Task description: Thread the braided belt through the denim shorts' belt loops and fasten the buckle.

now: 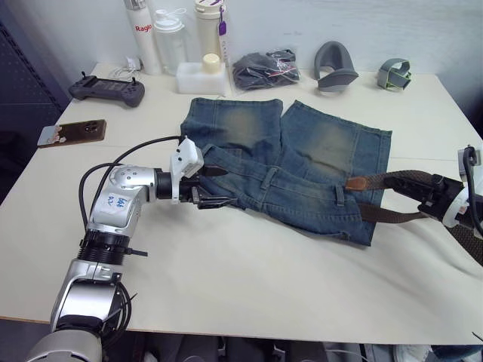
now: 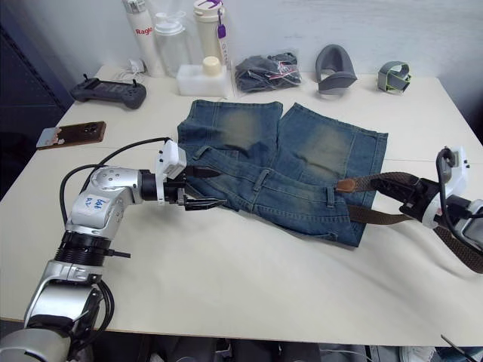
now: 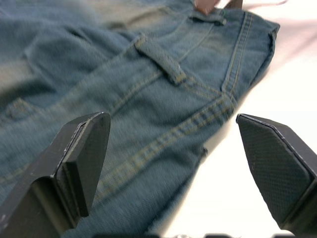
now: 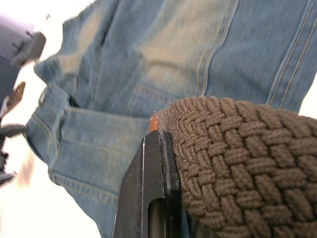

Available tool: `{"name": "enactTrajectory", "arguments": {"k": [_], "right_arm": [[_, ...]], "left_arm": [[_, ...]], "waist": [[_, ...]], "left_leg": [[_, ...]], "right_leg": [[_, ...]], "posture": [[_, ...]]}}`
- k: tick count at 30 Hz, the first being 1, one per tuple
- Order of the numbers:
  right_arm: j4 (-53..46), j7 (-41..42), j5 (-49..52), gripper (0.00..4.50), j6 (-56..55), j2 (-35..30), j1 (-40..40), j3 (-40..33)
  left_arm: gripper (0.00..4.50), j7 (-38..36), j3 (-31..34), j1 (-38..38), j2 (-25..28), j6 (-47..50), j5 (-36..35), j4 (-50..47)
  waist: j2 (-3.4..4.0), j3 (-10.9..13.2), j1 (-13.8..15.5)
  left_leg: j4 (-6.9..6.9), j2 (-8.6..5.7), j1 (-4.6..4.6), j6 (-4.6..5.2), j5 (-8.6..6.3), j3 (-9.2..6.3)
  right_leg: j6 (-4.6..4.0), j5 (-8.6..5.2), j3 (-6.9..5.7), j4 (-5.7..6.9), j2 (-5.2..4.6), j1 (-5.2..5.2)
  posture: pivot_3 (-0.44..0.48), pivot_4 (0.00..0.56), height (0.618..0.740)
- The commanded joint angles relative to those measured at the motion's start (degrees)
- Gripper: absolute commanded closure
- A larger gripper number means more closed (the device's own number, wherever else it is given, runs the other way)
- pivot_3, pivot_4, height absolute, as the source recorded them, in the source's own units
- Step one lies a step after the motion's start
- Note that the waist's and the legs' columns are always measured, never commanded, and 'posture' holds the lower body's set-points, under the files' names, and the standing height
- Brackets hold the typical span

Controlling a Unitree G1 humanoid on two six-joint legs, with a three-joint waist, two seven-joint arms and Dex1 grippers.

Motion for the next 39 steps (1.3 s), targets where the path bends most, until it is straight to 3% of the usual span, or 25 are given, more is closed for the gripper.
{"name": "enactTrajectory", "arguments": {"k": [1,17,29,39], "right_arm": [[-0.61,0.08,0.04,4.5,1.09,-0.51,-0.82,-3.04],[-1.51,-0.17,-0.13,4.5,4.62,3.52,1.33,-1.38],[3.21,1.3,-6.02,4.5,4.61,15.46,-9.4,5.22],[-3.4,-2.99,-8.97,4.5,1.62,28.02,-7.2,6.06]], "left_arm": [[0.05,0.29,0.28,0.0,0.03,-0.37,-0.94,-2.83],[0.05,1.2,0.32,1.26,0.2,-0.34,-1.01,-4.21],[0.05,2.45,0.5,4.36,1.32,1.95,-1.47,-9.07],[0.05,2.99,-0.49,4.5,0.06,3.05,-1.61,-10.42]], "waist": [[0.0,0.0,0.0],[0.0,0.0,-0.04],[0.05,0.03,-0.51],[0.06,0.03,-1.45]], "left_leg": [[0.0,0.0,0.0,0.0,0.0,0.0],[-0.02,0.0,0.0,0.0,0.0,0.0],[-0.12,0.0,0.01,-0.04,0.03,0.01],[-0.26,0.0,0.03,-0.12,0.08,0.0]], "right_leg": [[0.0,0.0,0.0,0.0,0.0,0.0],[0.0,0.0,0.0,-0.01,-0.02,0.0],[0.0,0.0,0.01,-0.04,-0.01,-0.03],[0.0,0.0,0.01,-0.04,0.0,-0.03]], "posture": [[0.0,0.15,0.648],[0.0,0.15,0.648],[0.0,0.15,0.648],[0.0,0.15,0.648]]}}
